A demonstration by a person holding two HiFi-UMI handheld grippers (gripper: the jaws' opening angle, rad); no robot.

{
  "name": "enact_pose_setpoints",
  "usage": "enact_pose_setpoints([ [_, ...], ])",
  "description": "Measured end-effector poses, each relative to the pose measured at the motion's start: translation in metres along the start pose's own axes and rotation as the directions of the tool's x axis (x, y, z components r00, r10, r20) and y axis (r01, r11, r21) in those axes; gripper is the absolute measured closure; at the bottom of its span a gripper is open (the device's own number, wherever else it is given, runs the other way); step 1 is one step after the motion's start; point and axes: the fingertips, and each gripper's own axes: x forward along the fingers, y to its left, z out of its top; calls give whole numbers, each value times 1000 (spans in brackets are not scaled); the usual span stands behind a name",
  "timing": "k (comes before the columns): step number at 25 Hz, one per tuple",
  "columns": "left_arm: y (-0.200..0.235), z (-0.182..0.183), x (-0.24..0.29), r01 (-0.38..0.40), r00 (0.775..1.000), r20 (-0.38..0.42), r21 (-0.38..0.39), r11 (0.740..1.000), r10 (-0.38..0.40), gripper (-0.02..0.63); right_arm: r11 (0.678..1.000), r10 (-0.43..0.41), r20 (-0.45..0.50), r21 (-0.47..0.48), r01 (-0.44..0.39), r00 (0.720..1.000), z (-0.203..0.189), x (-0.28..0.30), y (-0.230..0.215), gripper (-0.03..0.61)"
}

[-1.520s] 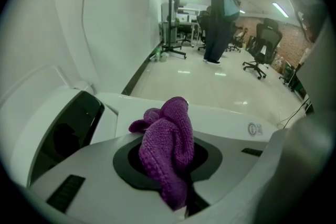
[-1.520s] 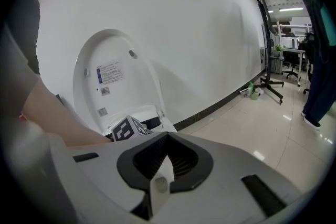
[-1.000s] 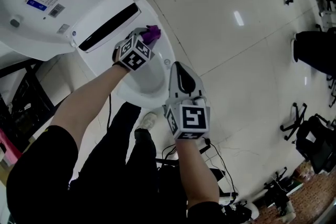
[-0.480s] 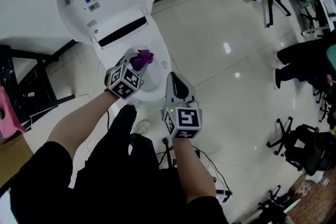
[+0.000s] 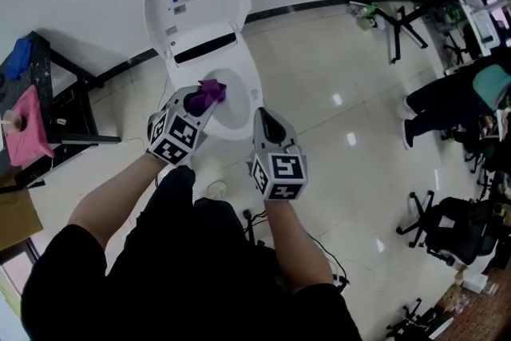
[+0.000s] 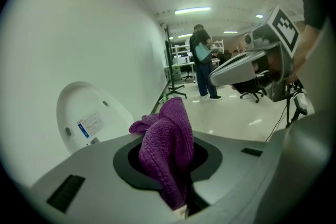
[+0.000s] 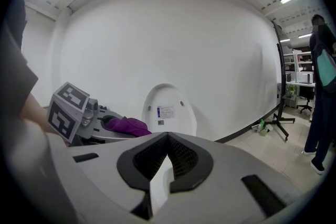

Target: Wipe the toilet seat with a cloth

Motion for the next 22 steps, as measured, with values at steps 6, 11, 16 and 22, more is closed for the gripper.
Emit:
enact_pose_setpoints([
  [6, -10, 21, -78, -10, 997, 76, -2, 1000, 10, 529, 1000, 12, 18, -11, -12, 1000, 19, -27, 46, 563],
  [11, -3, 24, -124, 1, 991, 130, 30, 1000, -4, 529, 1000, -14, 54, -5, 14, 998, 34, -33, 81, 563],
  [16, 15, 16, -159, 0, 988, 157, 53, 999, -8, 529, 999, -39, 90, -7, 40, 995, 47, -37, 112, 564],
  [22, 27, 14, -177, -14, 984, 179, 55, 998, 4, 529, 999, -42, 86, -28, 44, 995, 50, -39, 128, 565],
])
